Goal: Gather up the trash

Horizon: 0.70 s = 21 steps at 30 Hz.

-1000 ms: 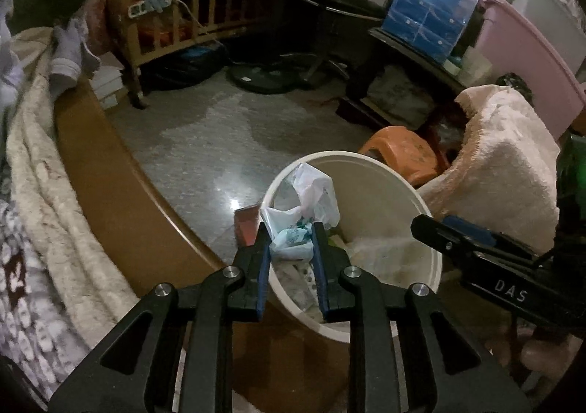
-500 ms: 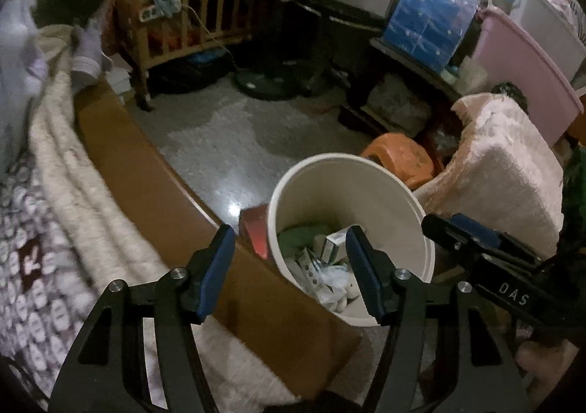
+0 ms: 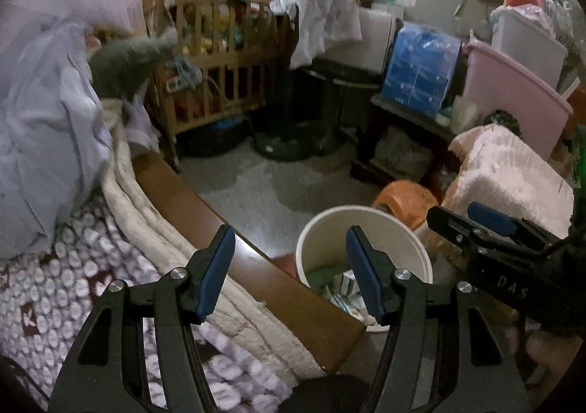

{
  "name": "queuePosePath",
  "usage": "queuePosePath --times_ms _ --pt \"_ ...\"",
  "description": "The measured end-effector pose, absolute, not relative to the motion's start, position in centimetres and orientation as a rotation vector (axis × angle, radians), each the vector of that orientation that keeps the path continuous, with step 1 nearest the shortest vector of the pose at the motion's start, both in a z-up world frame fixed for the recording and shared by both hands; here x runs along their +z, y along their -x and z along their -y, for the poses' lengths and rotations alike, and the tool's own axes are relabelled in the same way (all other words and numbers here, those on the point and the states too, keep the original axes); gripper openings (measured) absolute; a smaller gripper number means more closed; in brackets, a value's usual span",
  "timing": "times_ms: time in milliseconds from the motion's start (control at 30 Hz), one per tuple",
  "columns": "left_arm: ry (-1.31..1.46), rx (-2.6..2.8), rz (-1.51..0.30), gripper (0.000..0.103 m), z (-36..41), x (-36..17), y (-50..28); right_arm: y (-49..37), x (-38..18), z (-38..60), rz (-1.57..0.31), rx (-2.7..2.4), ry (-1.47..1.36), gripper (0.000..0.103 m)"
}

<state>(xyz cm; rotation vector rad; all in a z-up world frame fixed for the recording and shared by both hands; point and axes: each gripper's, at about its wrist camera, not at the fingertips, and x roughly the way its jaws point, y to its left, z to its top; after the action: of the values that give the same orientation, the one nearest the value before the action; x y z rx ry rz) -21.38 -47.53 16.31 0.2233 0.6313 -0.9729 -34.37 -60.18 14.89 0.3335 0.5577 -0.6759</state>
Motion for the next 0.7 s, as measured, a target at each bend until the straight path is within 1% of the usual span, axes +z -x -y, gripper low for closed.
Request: queuePosePath --times_ms 367,700 --pt "-0.163 -0.971 -0.572 0.062 44.8 18.5 21.6 35.4 18.4 56.7 -0.473 -0.697 -0.242 0.071" --pt "-0.138 -0.944 -0.548 0.062 43.4 19.2 21.7 35.7 19.6 55.5 -0.440 -0.698 -0.215 0.072"
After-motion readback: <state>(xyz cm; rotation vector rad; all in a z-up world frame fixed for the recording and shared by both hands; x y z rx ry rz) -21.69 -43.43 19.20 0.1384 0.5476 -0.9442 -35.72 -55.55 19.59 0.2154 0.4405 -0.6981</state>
